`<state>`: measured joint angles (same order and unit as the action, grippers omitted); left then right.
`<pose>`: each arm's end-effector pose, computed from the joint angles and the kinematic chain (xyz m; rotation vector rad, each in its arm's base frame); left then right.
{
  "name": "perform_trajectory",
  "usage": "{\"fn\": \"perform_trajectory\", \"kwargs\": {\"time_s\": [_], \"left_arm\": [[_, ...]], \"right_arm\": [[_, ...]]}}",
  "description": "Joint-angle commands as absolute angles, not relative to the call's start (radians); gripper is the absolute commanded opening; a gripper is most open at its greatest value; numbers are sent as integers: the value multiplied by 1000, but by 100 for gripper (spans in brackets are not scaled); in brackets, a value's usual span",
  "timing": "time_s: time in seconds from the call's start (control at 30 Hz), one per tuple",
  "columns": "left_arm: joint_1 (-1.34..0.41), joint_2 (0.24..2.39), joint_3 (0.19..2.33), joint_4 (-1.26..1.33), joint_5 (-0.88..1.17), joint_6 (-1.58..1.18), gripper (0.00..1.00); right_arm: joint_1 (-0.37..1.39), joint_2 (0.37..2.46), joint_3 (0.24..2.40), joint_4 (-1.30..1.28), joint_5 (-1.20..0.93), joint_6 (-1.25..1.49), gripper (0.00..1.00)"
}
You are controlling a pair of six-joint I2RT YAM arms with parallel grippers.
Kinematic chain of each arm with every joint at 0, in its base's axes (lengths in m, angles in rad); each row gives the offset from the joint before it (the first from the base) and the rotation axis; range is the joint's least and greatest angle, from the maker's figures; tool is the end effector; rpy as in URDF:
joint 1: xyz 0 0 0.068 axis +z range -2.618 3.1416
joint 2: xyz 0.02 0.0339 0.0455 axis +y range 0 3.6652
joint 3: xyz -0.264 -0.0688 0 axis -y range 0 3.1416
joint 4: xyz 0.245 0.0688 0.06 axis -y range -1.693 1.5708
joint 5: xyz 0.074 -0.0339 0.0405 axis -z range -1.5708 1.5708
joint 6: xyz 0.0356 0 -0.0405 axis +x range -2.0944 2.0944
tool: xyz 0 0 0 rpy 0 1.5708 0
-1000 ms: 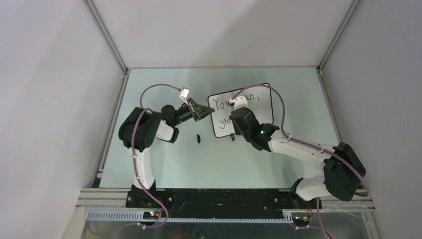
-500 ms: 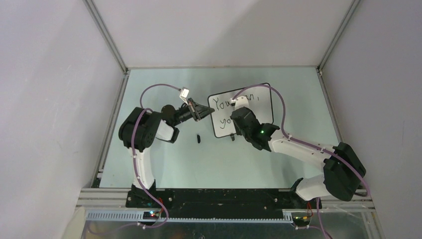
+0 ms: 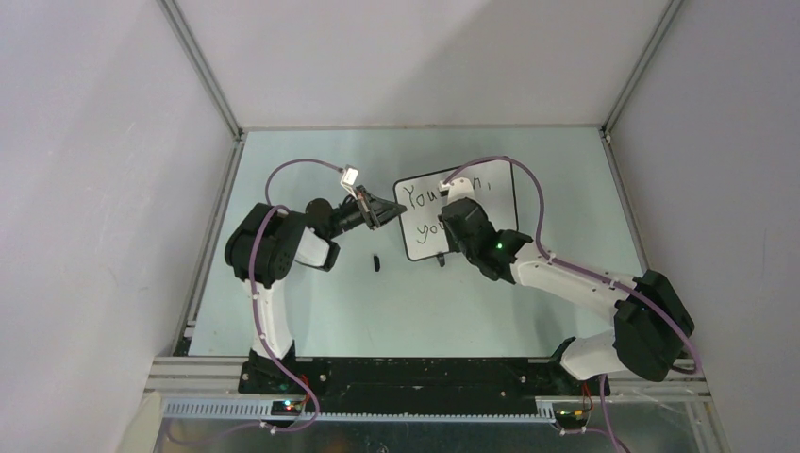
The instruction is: Write a sentence on the whiteboard
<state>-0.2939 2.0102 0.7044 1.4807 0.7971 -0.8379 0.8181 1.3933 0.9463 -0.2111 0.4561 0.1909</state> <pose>0.3293 -0.1263 0.1489 0.3130 1.5993 -1.4486 0.2193 0.2112 0.2567 -0.4281 2.1100 0.0730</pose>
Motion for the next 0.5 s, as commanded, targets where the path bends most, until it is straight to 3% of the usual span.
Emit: {"fn": "perform_trajectory", "kwargs": {"time_s": [0.0,0.47], "left_arm": [[-292,2005,732,1532,828,-834,0],[-293,2006,733,1532,828,-836,0]], "right_arm": [[807,1396,997,-173,484,198,0],[800,1381,997,-166,473,191,0]]}}
